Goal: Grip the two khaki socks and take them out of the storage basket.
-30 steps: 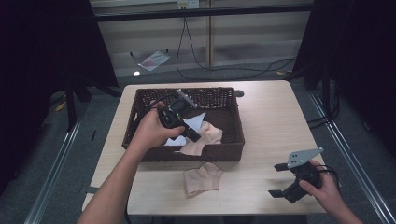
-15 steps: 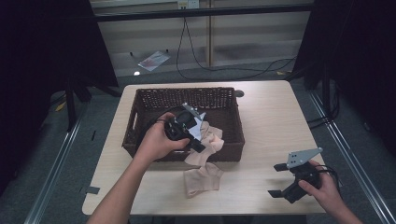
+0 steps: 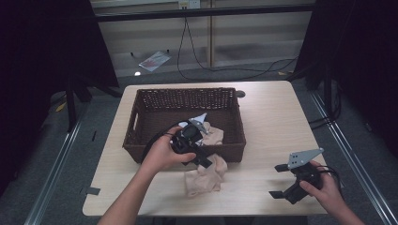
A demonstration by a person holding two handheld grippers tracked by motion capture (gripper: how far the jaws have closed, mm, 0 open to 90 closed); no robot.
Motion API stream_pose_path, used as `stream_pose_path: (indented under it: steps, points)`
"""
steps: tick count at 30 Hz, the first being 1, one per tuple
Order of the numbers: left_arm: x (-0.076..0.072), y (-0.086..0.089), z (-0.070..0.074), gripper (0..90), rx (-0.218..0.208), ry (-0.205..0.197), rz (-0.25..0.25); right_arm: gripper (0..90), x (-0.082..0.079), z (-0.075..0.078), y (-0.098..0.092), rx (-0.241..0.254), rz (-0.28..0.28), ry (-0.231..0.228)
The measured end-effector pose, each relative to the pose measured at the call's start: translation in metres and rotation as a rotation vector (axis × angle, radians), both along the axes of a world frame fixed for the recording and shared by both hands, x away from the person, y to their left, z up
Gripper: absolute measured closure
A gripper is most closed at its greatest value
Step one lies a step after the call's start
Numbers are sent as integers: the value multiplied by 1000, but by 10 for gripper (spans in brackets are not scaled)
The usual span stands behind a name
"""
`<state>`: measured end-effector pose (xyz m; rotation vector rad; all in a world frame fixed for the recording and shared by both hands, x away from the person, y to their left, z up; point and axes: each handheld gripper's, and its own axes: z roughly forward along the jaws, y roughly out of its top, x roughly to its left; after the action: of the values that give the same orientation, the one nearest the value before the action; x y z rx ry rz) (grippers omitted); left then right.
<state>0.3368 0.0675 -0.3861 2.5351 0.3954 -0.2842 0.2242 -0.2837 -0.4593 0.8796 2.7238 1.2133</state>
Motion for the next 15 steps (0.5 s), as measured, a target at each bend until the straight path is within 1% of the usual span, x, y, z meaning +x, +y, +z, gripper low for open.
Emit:
stream_pose_path:
  steps: [1,4,8,9,10,13,15]
  points:
    - [-1,0,-1,408,4,2,-5,27,0,0,0,-5,1,-1]
    - [-5,0,-4,310,21,-28,-12,27,0,0,0,-7,1,2]
    - [-8,1,-7,210,15,-31,-15,27,0,0,0,-6,1,-1]
    - [-9,1,-8,194,9,-29,-7,27,0,0,0,-7,2,2]
    - [-9,2,-9,177,9,-28,-19,27,0,0,1,-7,2,3]
    - [-12,3,-13,142,-4,-22,-25,27,0,0,1,-8,2,4]
    - [-13,5,-15,120,-3,-21,-38,27,0,0,0,-8,2,2]
